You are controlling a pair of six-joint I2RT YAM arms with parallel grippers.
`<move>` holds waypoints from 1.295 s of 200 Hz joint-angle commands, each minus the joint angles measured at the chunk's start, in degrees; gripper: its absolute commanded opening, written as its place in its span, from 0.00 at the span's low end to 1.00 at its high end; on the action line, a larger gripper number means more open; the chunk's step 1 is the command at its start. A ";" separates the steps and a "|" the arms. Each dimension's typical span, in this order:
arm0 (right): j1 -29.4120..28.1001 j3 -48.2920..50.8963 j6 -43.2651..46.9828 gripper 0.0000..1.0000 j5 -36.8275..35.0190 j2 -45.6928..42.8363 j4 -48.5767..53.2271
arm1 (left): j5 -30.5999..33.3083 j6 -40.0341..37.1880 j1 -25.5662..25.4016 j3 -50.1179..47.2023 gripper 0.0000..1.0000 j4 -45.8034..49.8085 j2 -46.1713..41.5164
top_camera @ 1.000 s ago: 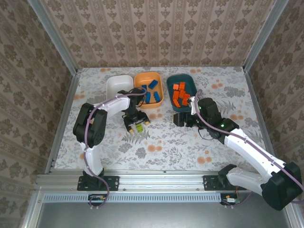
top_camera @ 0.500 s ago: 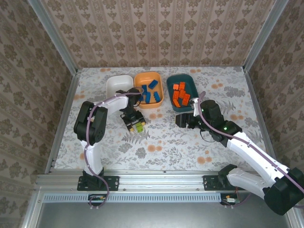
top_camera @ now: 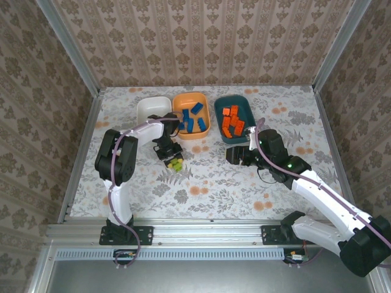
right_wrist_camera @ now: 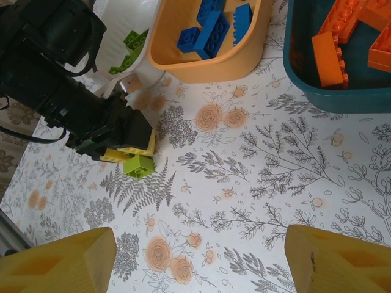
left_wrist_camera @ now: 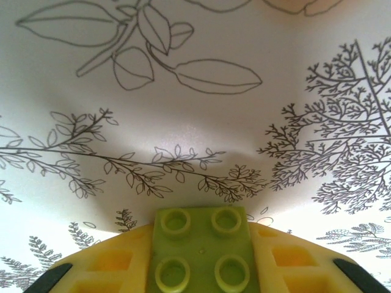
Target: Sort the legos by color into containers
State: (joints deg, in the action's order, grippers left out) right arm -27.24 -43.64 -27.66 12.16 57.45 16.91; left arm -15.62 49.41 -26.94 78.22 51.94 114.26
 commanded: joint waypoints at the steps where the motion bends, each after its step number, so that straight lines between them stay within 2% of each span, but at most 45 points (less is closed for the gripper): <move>1: 0.35 0.53 -1.00 0.74 -0.48 -0.17 -0.28 | 1.62 -1.93 0.33 0.44 0.21 -3.21 -1.19; 75: 0.26 -0.11 -2.46 0.74 1.12 3.68 -4.12 | 7.87 -8.78 0.23 5.01 0.20 5.03 -8.73; 131: -0.09 -1.48 -3.04 0.73 1.33 6.07 -5.05 | 10.98 -13.07 0.49 14.42 0.20 9.92 -12.54; 141: -0.22 -1.62 -3.37 0.73 1.20 6.25 -5.13 | 11.97 -14.52 2.71 16.81 0.20 10.09 -12.52; 198: -1.30 -2.09 -2.41 0.73 -0.93 4.17 -3.50 | 18.30 -26.43 8.30 36.09 0.21 14.02 -4.13; 259: -4.79 -0.26 2.24 0.73 -4.02 -1.99 -5.45 | 17.38 -29.22 13.36 49.79 0.22 17.48 10.40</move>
State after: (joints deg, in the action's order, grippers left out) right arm -30.02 -44.07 -29.02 10.44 58.59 13.34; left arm 1.17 23.42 -15.38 122.61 65.23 118.41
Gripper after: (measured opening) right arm 0.729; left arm 0.321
